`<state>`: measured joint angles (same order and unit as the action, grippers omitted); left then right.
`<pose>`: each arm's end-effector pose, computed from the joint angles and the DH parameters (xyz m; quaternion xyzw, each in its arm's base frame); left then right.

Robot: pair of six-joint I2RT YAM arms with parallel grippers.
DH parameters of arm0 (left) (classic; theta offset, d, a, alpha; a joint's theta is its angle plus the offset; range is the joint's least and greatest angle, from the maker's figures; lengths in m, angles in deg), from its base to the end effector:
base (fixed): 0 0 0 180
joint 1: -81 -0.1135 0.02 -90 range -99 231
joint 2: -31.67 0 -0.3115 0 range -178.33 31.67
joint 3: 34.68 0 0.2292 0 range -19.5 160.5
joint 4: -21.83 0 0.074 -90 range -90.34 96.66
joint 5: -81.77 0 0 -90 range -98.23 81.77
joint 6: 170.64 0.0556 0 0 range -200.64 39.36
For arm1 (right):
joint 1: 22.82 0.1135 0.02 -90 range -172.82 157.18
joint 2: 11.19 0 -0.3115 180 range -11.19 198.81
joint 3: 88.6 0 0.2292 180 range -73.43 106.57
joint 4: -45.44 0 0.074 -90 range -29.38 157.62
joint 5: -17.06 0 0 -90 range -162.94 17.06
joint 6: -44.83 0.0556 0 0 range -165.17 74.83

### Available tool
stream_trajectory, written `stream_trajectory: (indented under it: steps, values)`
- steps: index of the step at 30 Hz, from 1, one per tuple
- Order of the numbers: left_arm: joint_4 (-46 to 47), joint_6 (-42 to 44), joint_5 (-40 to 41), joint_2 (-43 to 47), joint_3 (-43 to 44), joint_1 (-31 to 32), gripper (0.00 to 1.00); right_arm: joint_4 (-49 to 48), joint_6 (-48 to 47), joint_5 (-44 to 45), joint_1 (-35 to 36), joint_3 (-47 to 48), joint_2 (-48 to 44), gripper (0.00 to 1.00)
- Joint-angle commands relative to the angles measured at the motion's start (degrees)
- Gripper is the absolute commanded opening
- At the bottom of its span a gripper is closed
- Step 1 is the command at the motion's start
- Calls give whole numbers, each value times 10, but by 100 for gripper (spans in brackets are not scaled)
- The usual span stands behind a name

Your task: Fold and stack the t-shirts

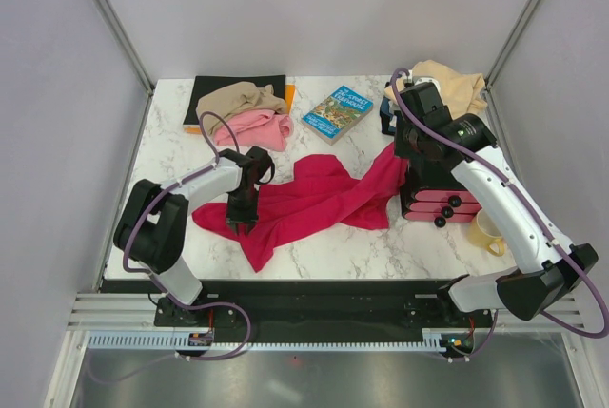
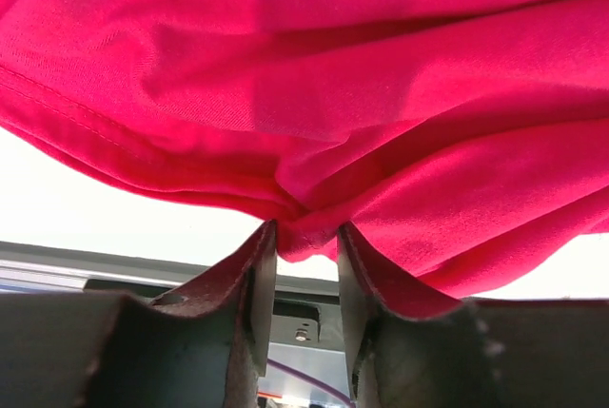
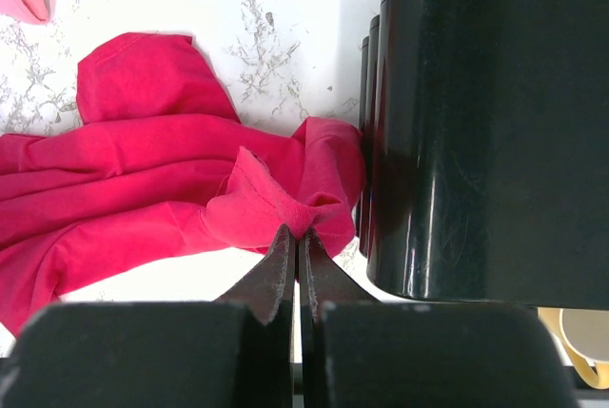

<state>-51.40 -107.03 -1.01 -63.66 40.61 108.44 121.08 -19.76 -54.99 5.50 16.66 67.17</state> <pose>0.2312 -0.1122 0.2162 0.0109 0.9976 0.0690 0.0031 0.2240 0.1013 0.4269 0.0315 0.9255 0.0270 0.3764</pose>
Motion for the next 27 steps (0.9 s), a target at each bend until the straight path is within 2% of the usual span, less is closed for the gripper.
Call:
stream_trajectory:
  steps: [1, 6, 7, 10, 17, 21, 27]
  values:
    - [14, 20, 3, 14, -1, -2, 34, -3, 10, 9, -2, 22, -3, 0]
    - [9, 20, 19, 29, 9, -4, 28, -5, 13, 10, -2, 19, 0, 0]
    - [8, 21, 21, 33, 14, -4, 19, -6, 14, 9, -2, 18, 0, 0]
    - [3, 24, 24, 39, 21, -9, 2, -8, 13, 10, -2, 16, 2, 0]
    - [-15, 28, 53, 50, 51, -16, 2, -12, 14, 9, -1, 14, 7, 0]
    - [-44, 28, 96, 66, 90, -34, 2, -15, 15, 16, -2, 21, 6, 0]
    - [-103, 25, 171, 93, 225, -82, 2, -33, 8, 71, -2, 63, -6, 0]
